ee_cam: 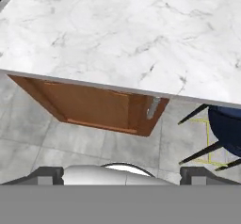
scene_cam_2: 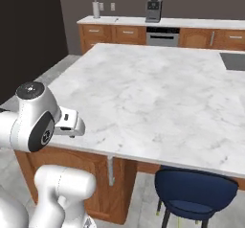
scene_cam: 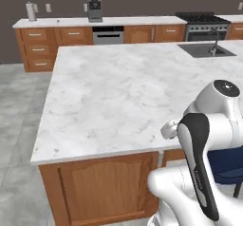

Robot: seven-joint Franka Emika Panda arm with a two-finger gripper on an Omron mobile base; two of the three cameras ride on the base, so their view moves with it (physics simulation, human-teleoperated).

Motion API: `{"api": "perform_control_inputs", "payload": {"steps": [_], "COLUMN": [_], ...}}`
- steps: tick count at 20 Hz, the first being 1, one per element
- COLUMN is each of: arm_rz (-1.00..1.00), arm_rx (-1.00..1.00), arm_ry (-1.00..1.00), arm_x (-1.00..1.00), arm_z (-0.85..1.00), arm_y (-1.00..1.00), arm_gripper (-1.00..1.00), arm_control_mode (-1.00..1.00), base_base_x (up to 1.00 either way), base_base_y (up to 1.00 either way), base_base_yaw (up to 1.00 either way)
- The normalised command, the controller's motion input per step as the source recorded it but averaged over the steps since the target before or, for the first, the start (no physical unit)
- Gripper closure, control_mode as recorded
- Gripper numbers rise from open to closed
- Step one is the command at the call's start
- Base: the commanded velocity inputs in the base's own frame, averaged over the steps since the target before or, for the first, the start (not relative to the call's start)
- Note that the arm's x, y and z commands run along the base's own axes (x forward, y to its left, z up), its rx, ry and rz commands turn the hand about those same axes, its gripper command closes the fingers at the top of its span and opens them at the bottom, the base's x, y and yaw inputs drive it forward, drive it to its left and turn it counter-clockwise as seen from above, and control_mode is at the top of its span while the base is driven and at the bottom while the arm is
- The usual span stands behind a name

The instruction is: Take the fork and place it on the left side of the plate. Then take the spoon and place it on the right side of the plate. Make sure they're directly next to the plate.

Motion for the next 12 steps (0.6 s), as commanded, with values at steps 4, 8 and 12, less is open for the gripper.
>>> {"api": "perform_control_inputs", "payload": {"steps": [4,8,12], "arm_rz": [0.0,0.0,0.0], "arm_rx": [0.0,0.0,0.0], "arm_ry": [0.0,0.0,0.0], "arm_x": [0.0,0.0,0.0], "arm_z": [0.0,0.0,0.0], "arm_y": [0.0,0.0,0.0], "arm_gripper": [-1.0,-1.0,-1.0], "arm_control_mode": [1.0,1.0,1.0], "base_base_x": [-0.25,-0.16,-0.06], "base_base_y": [1.0,1.0,1.0], "base_base_yaw": [0.0,0.0,0.0]}}
